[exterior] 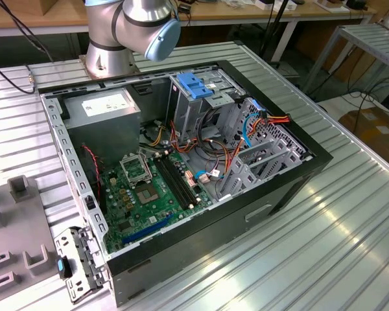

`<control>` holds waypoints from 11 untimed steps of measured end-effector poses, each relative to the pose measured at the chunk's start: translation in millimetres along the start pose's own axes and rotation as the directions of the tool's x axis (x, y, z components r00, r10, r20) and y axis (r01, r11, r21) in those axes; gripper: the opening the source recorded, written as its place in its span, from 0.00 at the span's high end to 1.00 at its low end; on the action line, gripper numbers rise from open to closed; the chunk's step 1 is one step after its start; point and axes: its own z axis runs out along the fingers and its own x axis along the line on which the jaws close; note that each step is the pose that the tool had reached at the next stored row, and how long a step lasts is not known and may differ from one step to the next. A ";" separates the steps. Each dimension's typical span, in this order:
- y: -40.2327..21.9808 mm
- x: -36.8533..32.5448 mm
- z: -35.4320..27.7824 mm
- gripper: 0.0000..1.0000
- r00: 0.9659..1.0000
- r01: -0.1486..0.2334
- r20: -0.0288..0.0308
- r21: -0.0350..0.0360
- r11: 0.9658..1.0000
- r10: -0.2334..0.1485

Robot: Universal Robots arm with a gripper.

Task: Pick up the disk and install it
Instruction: 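Pick up the disk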

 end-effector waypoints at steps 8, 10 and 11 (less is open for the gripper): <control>0.0 0.1 0.4 0.89 0.988 0.155 0.002 0.002 0.988 -0.155; 0.0 0.0 0.4 0.89 0.981 0.194 0.001 0.001 0.981 -0.194; 0.0 0.0 0.5 0.89 0.976 0.219 0.000 0.001 0.976 -0.219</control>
